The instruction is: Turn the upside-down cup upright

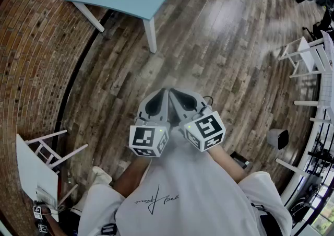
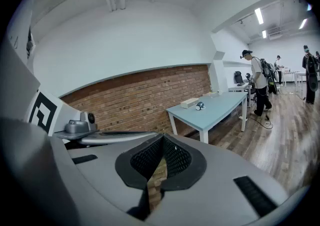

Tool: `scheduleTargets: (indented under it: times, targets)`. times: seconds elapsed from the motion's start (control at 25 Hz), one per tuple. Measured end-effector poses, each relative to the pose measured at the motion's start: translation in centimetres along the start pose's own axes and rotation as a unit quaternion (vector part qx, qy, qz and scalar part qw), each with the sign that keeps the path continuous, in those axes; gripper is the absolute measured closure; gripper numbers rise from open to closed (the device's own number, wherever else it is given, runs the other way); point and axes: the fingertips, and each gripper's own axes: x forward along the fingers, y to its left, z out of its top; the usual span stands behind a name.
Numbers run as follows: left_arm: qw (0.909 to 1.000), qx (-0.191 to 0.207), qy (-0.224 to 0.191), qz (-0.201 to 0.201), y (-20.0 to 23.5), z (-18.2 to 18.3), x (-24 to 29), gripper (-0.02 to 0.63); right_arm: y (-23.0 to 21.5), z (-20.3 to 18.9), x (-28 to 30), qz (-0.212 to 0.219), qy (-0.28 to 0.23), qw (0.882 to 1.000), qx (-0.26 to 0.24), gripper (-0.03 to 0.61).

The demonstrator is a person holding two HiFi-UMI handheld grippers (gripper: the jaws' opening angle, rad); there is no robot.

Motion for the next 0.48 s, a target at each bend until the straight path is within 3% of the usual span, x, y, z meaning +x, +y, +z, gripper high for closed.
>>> scheduleTargets:
  times: [0.48]
  targets:
    - [0.9996, 0.004, 0.028, 0.006, -1.3, -0.2, 3.9, 0.606, -4.0, 0.3, -0.1, 0.016, -0.002, 1.000, 0.011, 0.558]
